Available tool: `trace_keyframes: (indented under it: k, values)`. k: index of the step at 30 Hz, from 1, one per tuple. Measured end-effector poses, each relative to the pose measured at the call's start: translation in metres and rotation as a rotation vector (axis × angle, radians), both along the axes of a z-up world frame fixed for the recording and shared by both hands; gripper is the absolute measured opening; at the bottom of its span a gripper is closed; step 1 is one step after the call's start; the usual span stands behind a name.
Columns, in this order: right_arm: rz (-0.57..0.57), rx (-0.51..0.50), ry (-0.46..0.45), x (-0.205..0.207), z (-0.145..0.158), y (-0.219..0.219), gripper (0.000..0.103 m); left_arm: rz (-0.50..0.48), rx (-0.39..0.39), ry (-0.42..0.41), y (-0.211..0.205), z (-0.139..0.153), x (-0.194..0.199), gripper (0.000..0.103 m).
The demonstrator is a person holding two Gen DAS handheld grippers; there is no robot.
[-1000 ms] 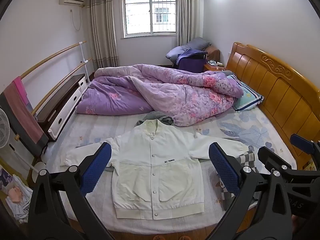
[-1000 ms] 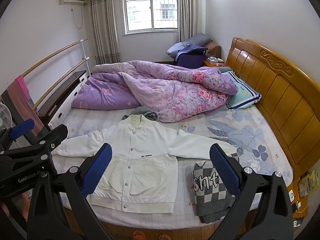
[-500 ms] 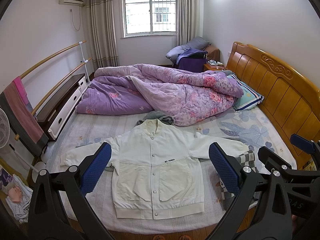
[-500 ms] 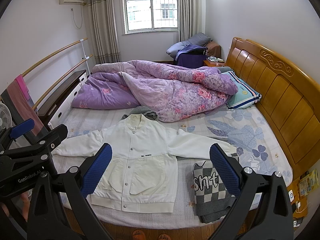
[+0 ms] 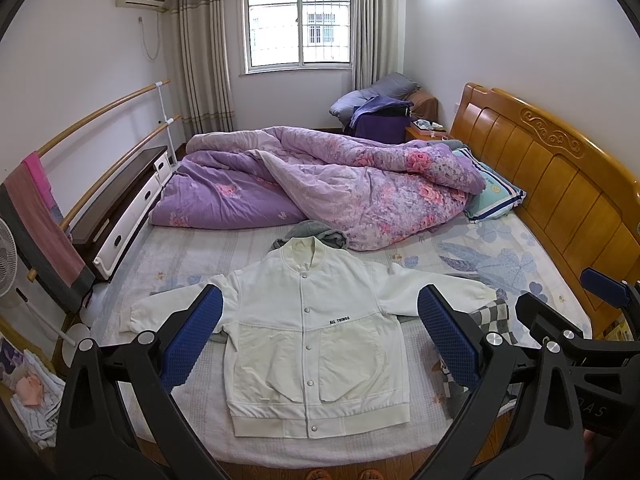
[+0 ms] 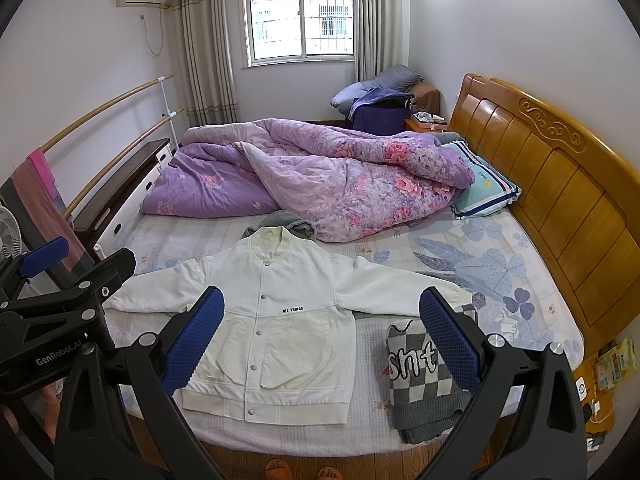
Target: Fold large clothes
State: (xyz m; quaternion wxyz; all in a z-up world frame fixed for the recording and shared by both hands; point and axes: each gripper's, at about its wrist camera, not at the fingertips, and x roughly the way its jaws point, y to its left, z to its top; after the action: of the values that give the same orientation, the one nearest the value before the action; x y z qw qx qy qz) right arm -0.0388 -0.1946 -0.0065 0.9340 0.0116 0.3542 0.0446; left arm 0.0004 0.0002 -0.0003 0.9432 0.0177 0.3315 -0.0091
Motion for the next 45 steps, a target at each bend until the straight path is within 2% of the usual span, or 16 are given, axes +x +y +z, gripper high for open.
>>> trace_keyframes:
  k: [5,7,9,11,19,26,31,36,41,43,45]
  values:
    - [-0.009,-0.004,0.004,-0.003,-0.009,-0.003,0.094,-0.008,-0.003,0.004,0.0,-0.002,0.0,0.098]
    - [-0.015,-0.009,0.006,-0.006,-0.004,0.001,0.094,-0.014,-0.005,0.006,0.002,-0.005,-0.002,0.098]
    - [-0.024,-0.015,0.01,-0.004,-0.005,0.016,0.094,-0.022,-0.009,0.009,0.003,-0.003,-0.001,0.098]
    - [-0.031,-0.023,0.015,-0.004,-0.006,0.02,0.094,-0.028,-0.013,0.014,0.008,-0.015,0.0,0.098]
    - [-0.052,-0.043,0.055,0.003,-0.014,0.025,0.094,-0.049,-0.032,0.063,0.01,-0.025,0.008,0.098]
    - [-0.047,-0.056,0.109,0.03,-0.033,0.022,0.094,-0.045,-0.038,0.131,0.0,-0.051,0.035,0.098]
    - [-0.029,-0.052,0.16,0.069,-0.056,0.013,0.094,-0.034,-0.013,0.199,-0.009,-0.07,0.071,0.098]
    - [0.042,-0.056,0.213,0.111,-0.084,0.022,0.094,0.019,0.027,0.259,-0.002,-0.093,0.114,0.098]
    - [0.16,-0.07,0.289,0.149,-0.113,0.056,0.094,0.091,0.068,0.32,0.028,-0.12,0.139,0.098]
    - [0.209,-0.054,0.313,0.162,-0.124,0.074,0.094,0.119,0.065,0.355,0.049,-0.136,0.147,0.098]
    - [0.249,-0.063,0.324,0.174,-0.132,0.093,0.094,0.137,0.029,0.393,0.073,-0.152,0.153,0.098]
